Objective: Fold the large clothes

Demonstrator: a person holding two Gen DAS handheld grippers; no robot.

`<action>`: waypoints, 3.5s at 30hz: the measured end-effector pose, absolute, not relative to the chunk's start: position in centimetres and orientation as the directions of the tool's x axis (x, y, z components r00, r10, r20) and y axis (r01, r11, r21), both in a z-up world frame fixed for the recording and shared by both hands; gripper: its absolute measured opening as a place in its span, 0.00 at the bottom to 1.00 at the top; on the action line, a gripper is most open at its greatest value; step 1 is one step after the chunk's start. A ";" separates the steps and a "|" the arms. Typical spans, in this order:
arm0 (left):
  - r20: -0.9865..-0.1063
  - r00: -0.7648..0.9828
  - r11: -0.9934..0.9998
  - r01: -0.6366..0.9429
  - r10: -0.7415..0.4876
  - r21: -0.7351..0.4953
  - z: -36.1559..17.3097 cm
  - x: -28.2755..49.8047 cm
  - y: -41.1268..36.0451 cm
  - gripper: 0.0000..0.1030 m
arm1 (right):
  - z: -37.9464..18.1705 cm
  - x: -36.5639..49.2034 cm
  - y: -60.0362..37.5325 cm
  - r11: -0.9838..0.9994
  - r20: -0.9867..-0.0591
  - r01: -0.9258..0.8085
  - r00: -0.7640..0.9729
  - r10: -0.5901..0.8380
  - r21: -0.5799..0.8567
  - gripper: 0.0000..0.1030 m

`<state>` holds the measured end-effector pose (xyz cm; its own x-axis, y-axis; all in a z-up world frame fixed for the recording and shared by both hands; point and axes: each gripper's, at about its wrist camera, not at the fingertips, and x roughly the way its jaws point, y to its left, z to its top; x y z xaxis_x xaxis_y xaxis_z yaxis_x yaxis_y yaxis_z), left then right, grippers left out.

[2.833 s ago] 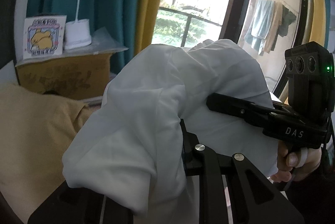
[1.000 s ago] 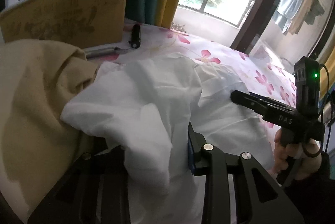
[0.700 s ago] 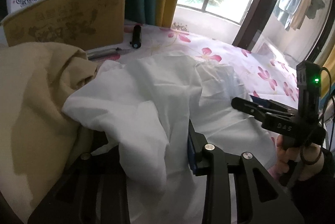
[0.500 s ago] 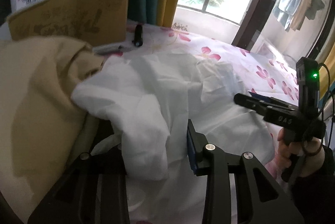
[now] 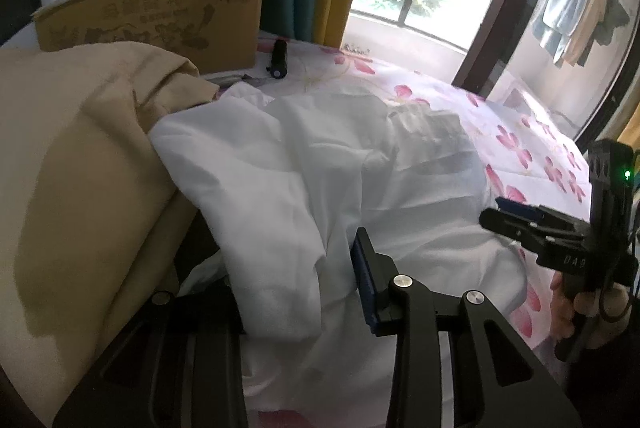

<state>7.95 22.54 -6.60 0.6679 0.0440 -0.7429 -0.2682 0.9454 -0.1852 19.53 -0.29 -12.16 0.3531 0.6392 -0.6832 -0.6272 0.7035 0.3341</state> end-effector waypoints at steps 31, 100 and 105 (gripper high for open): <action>-0.685 0.699 0.920 -0.378 0.207 -0.106 -4.1 1.3 19.8 0.40 | -11.2 15.1 -6.5 0.730 -0.679 -0.564 0.362 0.639 0.387 0.65; -0.483 0.875 0.989 -0.107 0.046 -0.101 0.9 2.6 0.4 0.54 | -4.2 8.0 -31.8 0.945 -0.538 -0.238 0.778 0.323 0.223 0.65; -0.434 0.899 0.992 -0.101 0.057 -0.079 2.5 2.4 -0.5 0.62 | -2.5 7.8 -32.8 0.957 -0.507 -0.222 0.813 0.286 0.184 0.66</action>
